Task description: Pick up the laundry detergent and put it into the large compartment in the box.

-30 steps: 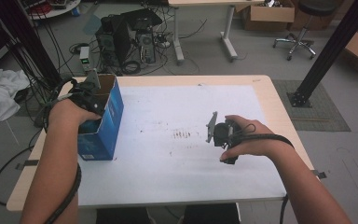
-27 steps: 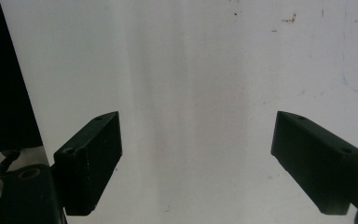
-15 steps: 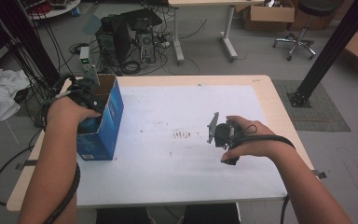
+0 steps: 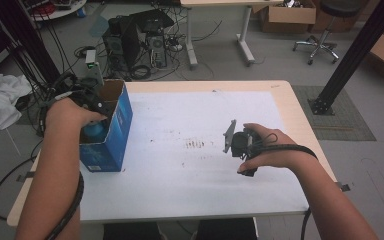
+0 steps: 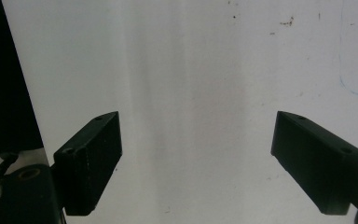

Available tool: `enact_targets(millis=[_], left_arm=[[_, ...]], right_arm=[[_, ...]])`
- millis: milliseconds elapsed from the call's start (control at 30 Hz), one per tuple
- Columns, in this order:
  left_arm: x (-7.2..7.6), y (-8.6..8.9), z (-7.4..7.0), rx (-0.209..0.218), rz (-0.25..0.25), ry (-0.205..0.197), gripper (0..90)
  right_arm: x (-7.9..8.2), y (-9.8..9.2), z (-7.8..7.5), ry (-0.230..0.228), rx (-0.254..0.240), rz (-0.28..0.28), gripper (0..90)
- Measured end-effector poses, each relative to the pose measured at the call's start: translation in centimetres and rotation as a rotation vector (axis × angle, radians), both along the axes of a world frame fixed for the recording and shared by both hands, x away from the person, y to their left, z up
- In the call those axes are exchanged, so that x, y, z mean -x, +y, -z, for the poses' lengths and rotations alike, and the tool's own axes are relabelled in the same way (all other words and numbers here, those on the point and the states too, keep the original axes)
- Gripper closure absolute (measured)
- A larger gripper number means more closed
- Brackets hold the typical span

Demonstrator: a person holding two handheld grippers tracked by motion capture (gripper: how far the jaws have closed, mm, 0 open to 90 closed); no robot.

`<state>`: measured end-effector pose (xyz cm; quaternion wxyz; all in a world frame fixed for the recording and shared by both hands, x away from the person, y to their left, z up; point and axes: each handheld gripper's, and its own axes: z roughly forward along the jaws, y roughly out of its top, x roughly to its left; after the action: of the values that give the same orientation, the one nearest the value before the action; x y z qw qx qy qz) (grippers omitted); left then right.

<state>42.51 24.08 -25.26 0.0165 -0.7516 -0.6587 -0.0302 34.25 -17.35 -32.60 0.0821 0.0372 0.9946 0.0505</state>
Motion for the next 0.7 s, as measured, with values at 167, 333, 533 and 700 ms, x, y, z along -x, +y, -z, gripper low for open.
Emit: enact_targets(millis=[167,333,533,700], left_arm=[[0.1,0.0,-0.4,-0.005,0.005,0.0,20.7],[0.3,0.1,-1.1,-0.016,0.005,-0.022,19.3],[0.6,0.1,-2.1,-0.017,0.013,-0.032,16.2],[0.8,0.1,-2.8,-0.021,0.019,-0.037,15.3]], right_arm=[[0.0,0.0,-0.1,-0.004,-0.003,-0.001,16.2],[0.0,0.0,-0.4,-0.008,-0.003,0.001,16.2],[0.1,-0.1,-0.3,-0.005,-0.008,0.003,16.2],[0.2,0.0,-0.3,-0.006,-0.002,0.002,16.2]])
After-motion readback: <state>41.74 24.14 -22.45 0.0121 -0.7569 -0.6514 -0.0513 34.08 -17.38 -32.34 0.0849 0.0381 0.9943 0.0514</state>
